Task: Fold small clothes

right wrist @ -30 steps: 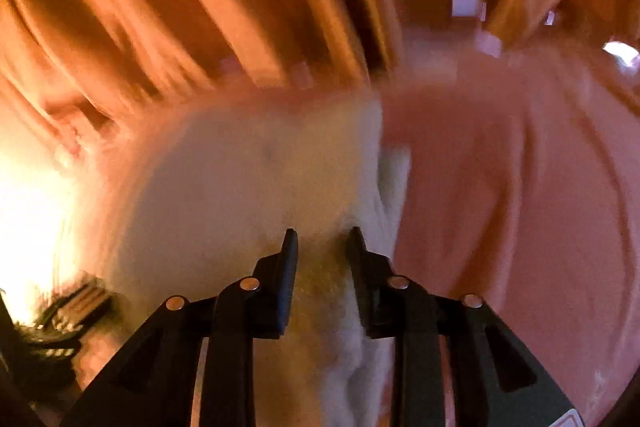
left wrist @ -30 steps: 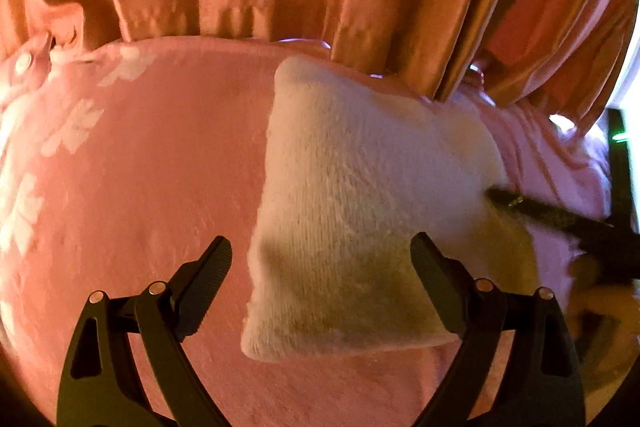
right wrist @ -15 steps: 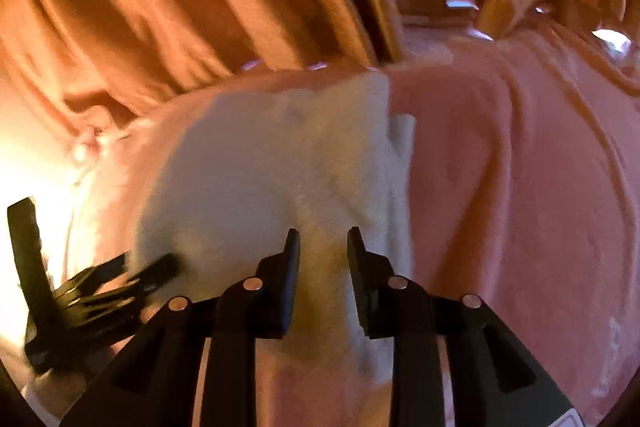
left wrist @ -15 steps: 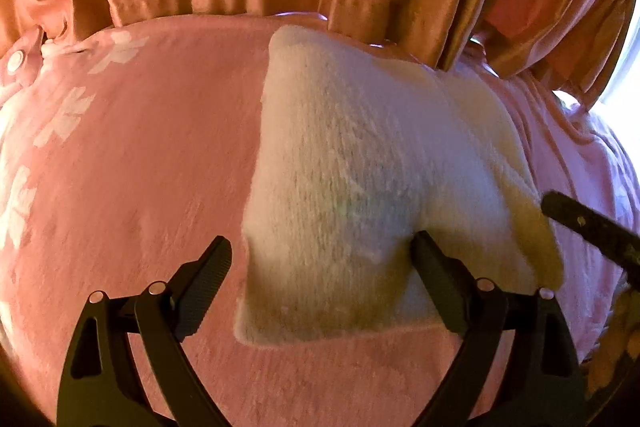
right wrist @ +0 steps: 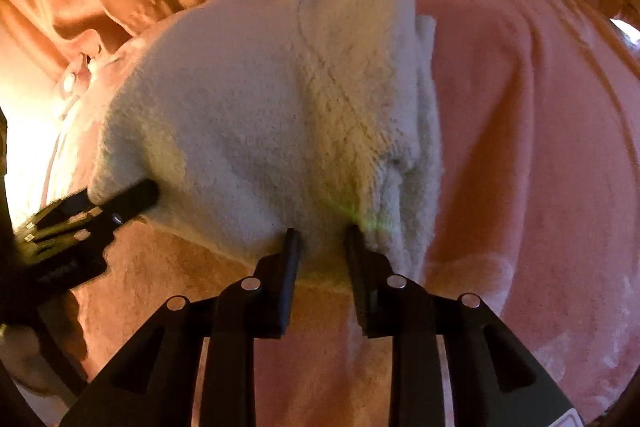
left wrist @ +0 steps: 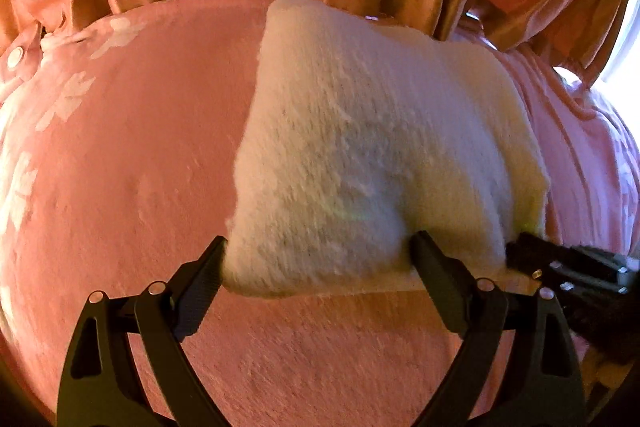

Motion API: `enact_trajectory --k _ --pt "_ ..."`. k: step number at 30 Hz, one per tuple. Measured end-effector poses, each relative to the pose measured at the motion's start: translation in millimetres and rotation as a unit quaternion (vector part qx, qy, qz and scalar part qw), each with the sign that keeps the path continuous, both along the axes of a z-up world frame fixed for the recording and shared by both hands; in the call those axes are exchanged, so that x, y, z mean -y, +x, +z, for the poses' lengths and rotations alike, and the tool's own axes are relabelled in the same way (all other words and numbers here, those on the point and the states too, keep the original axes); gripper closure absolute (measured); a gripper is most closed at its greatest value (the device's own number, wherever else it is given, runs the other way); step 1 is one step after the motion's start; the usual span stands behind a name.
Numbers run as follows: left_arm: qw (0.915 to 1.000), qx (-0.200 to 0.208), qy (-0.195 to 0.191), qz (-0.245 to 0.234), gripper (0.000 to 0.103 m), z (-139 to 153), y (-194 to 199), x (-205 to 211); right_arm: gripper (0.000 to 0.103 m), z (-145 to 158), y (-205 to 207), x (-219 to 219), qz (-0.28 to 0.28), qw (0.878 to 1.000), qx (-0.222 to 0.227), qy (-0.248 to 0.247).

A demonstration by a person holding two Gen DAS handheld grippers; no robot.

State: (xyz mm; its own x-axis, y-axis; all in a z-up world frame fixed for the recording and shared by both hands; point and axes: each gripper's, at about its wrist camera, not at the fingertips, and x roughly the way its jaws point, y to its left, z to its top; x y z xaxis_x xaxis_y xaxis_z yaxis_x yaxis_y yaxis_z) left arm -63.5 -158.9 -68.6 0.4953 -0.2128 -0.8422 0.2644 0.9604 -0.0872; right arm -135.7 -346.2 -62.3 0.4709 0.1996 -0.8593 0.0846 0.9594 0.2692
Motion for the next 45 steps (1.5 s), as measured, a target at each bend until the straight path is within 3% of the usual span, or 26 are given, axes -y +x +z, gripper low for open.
enact_trajectory --k 2,5,8,13,14,16,18,21,23,24,26,27,28,32,34,35,41,45 --pt "0.9997 -0.002 -0.024 -0.002 0.014 6.0 -2.3 -4.7 0.075 17.1 -10.7 9.4 -0.012 0.999 0.033 0.020" --pt "0.9944 0.008 -0.103 0.018 0.011 28.5 4.2 -21.0 0.054 37.6 -22.5 39.3 -0.064 0.993 0.089 0.053" --pt "0.9865 -0.010 -0.160 0.033 0.010 43.6 29.7 -25.4 0.050 39.4 -9.6 66.2 -0.104 0.987 0.105 0.070" --pt "0.9881 -0.024 -0.146 0.041 0.010 37.1 71.5 -8.7 0.044 3.0 49.9 76.4 -0.108 0.989 0.051 0.086" --pt "0.9890 -0.030 -0.138 0.044 0.010 30.1 78.3 -6.4 0.046 -1.6 61.9 76.0 -0.103 0.989 0.043 0.099" --pt "0.9916 -0.029 -0.117 0.048 0.010 18.1 85.6 -1.9 0.076 -8.2 74.3 71.5 -0.092 0.987 0.036 0.128" --pt "0.9929 -0.035 -0.102 0.050 0.010 8.9 92.2 -2.4 0.081 9.0 74.4 62.0 -0.076 0.988 0.060 0.119" --pt "0.9871 -0.042 -0.140 0.066 0.010 14.5 92.9 -14.6 0.086 53.7 55.6 59.4 -0.051 0.979 0.135 0.143" --pt "0.9862 -0.025 -0.150 0.065 0.010 24.9 87.7 -19.2 0.089 60.1 41.2 67.3 -0.067 0.975 0.160 0.136" --pt "0.9875 -0.017 -0.144 0.063 0.009 27.1 85.8 -19.0 0.089 49.3 40.6 71.0 -0.077 0.979 0.146 0.119" --pt "0.9919 -0.018 -0.115 0.051 0.009 19.2 85.7 -11.8 0.089 0.9 53.4 75.1 -0.096 0.991 0.062 0.072" --pt "0.9932 -0.025 -0.105 0.044 0.009 12.1 85.8 -6.7 0.087 -17.2 55.0 77.3 -0.098 0.991 0.038 0.077" --pt "0.9939 -0.034 -0.098 0.040 0.009 5.8 85.2 -3.2 0.084 -19.8 48.6 79.4 -0.104 0.988 0.052 0.098" --pt "0.9938 -0.026 -0.096 0.051 0.009 2.7 78.7 -2.7 0.067 3.6 32.5 85.0 -0.119 0.982 0.085 0.121" --pt "0.9945 -0.023 -0.091 0.048 0.009 4.5 78.6 -0.6 0.041 5.1 26.7 85.4 -0.130 0.979 0.086 0.130" --pt "0.9948 -0.023 -0.087 0.047 0.009 5.4 77.8 0.2 0.037 2.2 26.6 84.8 -0.132 0.979 0.082 0.135" --pt "0.9947 -0.030 -0.084 0.051 0.005 6.5 82.0 2.4 0.032 -32.0 45.5 68.8 -0.155 0.970 0.031 0.185" --pt "0.9946 -0.040 -0.085 0.046 0.005 3.4 88.9 5.2 0.022 -31.9 52.6 58.2 -0.140 0.976 0.036 0.165"
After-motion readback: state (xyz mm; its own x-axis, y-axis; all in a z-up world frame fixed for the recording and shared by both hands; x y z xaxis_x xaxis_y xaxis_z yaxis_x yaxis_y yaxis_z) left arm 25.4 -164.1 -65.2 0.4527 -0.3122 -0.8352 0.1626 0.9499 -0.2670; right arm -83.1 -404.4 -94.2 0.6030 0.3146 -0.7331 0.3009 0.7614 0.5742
